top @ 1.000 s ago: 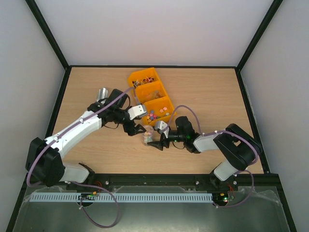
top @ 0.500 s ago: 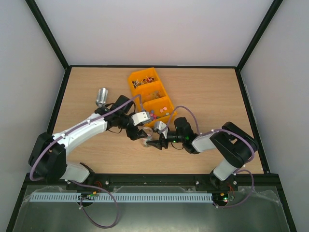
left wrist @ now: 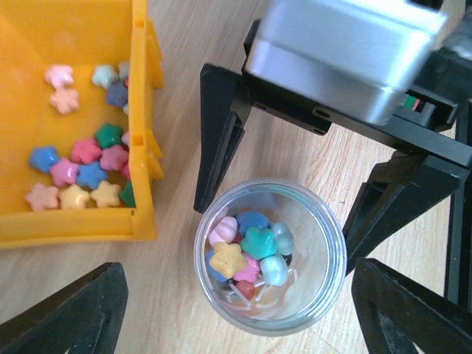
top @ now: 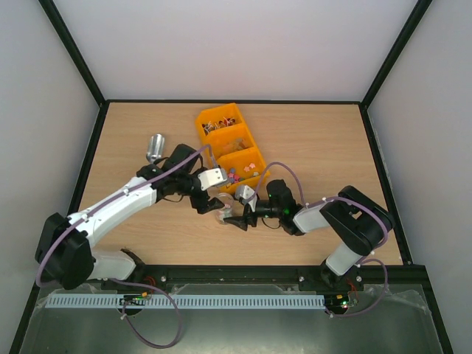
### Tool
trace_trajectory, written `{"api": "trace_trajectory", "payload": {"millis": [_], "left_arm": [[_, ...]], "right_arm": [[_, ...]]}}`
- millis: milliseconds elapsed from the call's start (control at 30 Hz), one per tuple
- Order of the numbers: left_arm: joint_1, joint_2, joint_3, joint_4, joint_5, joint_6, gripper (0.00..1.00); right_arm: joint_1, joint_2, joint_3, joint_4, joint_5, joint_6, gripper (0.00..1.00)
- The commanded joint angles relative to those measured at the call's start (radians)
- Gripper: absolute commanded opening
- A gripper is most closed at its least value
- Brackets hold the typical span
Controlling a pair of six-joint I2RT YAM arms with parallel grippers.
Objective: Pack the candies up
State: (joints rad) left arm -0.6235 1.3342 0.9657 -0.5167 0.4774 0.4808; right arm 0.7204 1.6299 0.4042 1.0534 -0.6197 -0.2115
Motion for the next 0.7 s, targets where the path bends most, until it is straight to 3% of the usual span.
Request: {"api": "trace_trajectory", "payload": {"millis": [0,200,667], "left_arm": [[-0.002,-0.041,-0.020,0.019,-0.004,0.016,0.88],[-0.012,-0.046,-0.049,0.035,-0.003,0.029,0.93],[-0.076,-0.056,-0.105,0.060,-0.075,0.049,1.00]], "right_arm": [[0.013,0.016,-0.013,0.055,-0.003,-0.002,0.89],[0.041,0.036,-0.003,0.067,-0.002,-0.004,0.89],[0.052,0.062,0.012,0.088,0.016,0.023,0.71]]}}
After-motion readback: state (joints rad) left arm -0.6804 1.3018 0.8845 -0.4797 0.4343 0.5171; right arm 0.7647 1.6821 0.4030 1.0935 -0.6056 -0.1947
